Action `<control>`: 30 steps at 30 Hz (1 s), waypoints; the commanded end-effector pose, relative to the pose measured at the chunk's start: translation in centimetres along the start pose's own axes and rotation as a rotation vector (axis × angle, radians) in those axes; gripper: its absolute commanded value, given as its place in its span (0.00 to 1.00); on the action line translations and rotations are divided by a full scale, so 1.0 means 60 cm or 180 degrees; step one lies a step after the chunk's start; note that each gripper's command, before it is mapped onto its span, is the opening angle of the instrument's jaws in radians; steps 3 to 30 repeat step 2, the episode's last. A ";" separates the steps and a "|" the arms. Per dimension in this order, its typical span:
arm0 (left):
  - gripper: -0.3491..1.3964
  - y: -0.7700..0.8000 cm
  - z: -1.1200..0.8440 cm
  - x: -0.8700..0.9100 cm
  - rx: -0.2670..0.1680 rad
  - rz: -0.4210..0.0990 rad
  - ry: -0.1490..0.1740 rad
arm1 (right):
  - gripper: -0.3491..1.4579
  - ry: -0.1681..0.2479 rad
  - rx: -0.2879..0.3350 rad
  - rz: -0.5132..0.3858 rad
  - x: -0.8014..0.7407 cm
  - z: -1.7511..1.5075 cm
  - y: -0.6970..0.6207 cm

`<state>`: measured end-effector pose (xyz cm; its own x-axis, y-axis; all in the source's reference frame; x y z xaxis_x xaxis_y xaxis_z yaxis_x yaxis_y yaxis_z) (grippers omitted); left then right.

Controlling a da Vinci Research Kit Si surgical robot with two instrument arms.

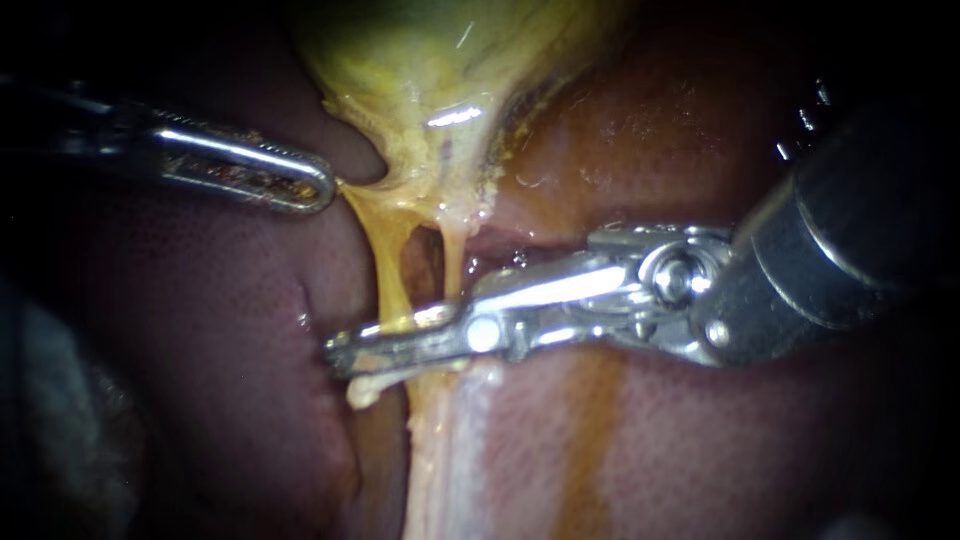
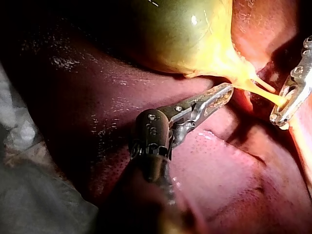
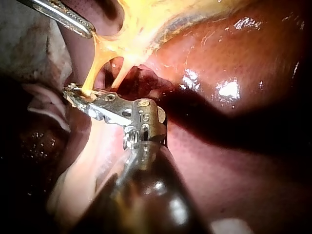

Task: Clipping second clip left tube

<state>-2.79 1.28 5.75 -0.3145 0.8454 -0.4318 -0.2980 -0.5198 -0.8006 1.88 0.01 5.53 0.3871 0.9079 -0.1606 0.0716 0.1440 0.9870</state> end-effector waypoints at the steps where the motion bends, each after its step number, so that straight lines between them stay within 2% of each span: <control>1: 0.00 0.0000 0.0000 0.0000 0.0000 0.0000 0.0000 | 0.00 0.0000 0.0000 0.0028 0.0000 0.0001 0.0001; 30: 0.00 -0.0001 0.0000 0.0000 0.0000 0.0000 0.0000 | 0.00 -0.0001 0.0000 0.0047 0.0000 0.0001 0.0001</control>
